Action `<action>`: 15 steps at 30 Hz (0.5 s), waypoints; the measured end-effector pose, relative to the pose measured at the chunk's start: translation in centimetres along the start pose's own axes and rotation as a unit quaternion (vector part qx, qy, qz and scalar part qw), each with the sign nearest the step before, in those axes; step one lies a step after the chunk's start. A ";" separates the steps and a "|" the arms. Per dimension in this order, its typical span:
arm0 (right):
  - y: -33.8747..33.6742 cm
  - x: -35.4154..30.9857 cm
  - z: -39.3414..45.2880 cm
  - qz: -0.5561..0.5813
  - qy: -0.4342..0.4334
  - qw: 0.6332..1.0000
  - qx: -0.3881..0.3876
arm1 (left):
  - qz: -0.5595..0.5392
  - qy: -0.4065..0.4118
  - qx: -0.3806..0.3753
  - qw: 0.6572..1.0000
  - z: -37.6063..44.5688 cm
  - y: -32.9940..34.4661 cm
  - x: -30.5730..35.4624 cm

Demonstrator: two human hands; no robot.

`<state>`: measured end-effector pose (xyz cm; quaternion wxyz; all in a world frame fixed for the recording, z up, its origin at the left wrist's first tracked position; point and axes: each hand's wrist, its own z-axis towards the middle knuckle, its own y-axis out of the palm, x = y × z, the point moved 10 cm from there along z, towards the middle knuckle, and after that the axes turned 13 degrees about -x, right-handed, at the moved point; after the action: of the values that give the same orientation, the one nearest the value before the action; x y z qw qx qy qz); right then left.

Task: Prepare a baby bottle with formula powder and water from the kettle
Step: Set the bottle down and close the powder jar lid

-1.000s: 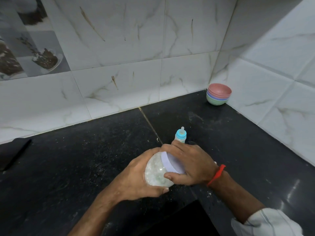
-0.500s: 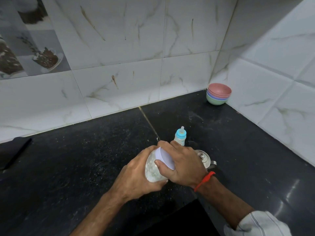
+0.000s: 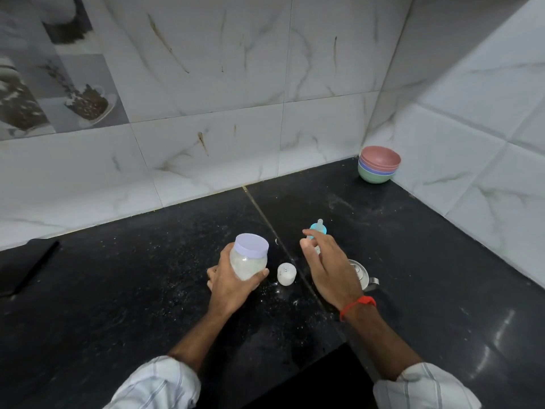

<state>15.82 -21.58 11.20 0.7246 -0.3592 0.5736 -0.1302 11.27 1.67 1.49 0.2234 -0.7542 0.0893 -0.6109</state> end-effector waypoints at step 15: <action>5.7 0.7 -1.7 -0.235 -0.005 0.972 0.007 | 0.033 0.003 -0.069 0.997 4.0 1.5 -3.9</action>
<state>13.22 -18.61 6.68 0.6788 -0.4798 0.4685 -0.2993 14.43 2.88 -3.22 0.1910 -0.7628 0.1564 -0.5976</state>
